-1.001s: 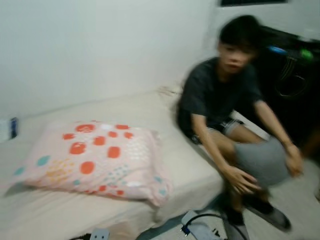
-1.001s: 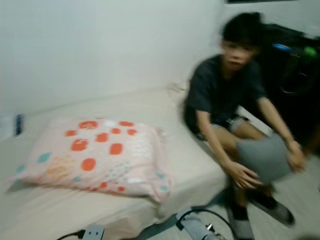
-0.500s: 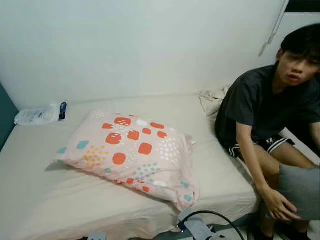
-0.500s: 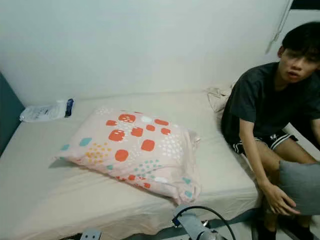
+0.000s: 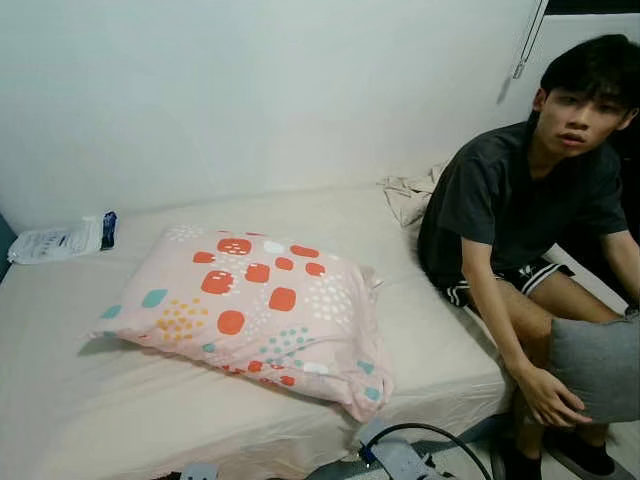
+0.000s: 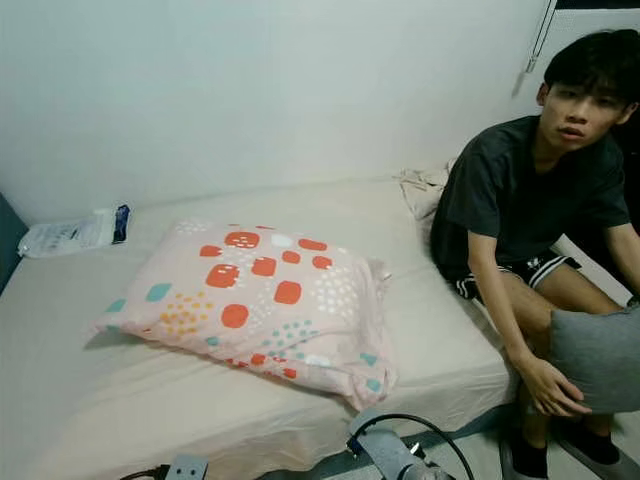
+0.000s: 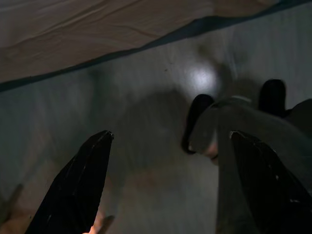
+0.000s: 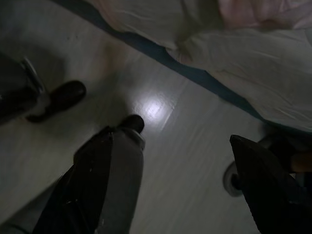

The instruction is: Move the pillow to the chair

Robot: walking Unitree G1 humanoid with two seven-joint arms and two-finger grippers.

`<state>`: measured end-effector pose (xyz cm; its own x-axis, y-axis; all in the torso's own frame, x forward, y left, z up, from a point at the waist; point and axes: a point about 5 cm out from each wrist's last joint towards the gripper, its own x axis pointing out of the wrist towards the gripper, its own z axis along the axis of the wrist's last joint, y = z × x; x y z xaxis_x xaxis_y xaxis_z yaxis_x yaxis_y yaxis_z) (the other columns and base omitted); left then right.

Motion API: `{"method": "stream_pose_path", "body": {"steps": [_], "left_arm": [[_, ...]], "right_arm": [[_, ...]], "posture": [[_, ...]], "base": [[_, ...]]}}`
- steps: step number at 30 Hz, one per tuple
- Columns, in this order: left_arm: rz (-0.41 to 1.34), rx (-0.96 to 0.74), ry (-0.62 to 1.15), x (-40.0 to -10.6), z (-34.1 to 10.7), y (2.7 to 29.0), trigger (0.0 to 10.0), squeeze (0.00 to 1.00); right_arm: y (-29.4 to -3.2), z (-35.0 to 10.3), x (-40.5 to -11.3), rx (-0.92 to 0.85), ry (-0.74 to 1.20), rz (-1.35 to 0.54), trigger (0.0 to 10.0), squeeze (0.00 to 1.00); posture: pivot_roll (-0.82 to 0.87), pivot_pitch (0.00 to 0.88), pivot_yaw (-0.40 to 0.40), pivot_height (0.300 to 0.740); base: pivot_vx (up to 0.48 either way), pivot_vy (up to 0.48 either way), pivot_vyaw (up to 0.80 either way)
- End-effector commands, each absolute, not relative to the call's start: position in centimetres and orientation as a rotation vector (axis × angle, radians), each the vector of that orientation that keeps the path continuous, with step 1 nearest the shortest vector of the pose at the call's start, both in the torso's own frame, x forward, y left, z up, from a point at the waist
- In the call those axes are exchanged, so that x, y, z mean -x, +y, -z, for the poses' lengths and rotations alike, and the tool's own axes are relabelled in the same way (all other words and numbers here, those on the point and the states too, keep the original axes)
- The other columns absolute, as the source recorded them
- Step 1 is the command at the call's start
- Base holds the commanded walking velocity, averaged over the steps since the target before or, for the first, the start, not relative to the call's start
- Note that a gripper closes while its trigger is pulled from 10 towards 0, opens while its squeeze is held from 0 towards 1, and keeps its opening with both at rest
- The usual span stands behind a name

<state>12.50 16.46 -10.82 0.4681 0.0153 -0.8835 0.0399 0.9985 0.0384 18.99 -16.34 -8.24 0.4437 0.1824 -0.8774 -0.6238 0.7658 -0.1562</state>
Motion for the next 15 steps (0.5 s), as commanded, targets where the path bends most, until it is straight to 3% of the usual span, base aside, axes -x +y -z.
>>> {"method": "stream_pose_path", "body": {"steps": [1,3,9,15], "left_arm": [[0.011,-0.052,1.101,-12.01,10.97,16.57,10.0,0.0],[0.018,-0.054,1.1,-11.94,10.98,16.57,10.0,0.0],[0.006,-0.065,1.106,-11.77,11.02,16.83,10.0,0.0],[0.016,-0.057,1.104,-11.79,11.02,16.72,10.0,0.0]], "right_arm": [[-16.0,8.23,-19.06,0.505,0.989,-0.534,10.0,0.0],[-15.98,8.2,-19.12,0.496,0.983,-0.523,10.0,0.0],[-16.02,8.2,-19.16,0.484,0.986,-0.499,10.0,0.0],[-16.11,8.25,-19.06,0.489,0.989,-0.501,10.0,0.0]], "posture": [[-0.01,0.008,-0.051,0.74],[-0.02,0.009,-0.05,0.74],[-0.02,0.011,-0.047,0.74],[-0.02,0.01,-0.049,0.74]], "base": [[0.0,0.0,0.8],[0.0,0.0,0.8],[0.0,-0.447,0.0],[0.0,0.0,0.0]]}}
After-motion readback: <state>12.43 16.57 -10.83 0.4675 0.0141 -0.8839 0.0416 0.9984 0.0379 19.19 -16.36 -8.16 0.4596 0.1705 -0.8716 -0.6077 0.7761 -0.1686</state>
